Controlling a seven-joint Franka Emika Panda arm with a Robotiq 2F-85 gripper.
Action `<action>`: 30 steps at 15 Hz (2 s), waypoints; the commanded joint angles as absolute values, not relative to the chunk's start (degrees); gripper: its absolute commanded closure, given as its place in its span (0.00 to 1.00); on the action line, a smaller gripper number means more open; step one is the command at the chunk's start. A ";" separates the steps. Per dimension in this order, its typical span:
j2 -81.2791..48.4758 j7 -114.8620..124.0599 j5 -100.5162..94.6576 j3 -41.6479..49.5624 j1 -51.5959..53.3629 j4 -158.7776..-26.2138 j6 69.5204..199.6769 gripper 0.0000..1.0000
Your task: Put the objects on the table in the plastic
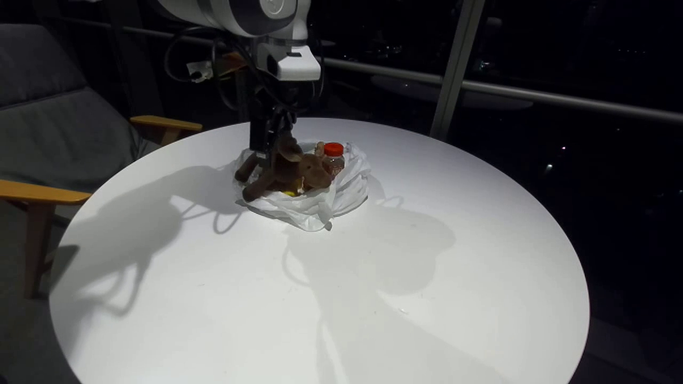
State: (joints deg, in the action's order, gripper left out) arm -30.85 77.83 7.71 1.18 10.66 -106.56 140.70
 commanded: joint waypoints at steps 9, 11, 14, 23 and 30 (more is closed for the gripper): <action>-35.05 80.20 6.97 4.77 12.87 -107.62 157.55 0.50; -35.02 80.30 7.12 5.39 13.11 -108.13 160.32 0.64; -33.83 80.43 7.68 5.92 13.40 -109.47 162.87 0.85; -29.66 82.79 8.91 5.94 14.85 -110.25 168.11 0.97; -32.41 83.12 11.43 3.83 13.56 -108.59 167.07 0.97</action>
State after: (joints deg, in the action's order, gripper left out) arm -31.85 82.78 9.42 5.25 14.17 -109.04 166.21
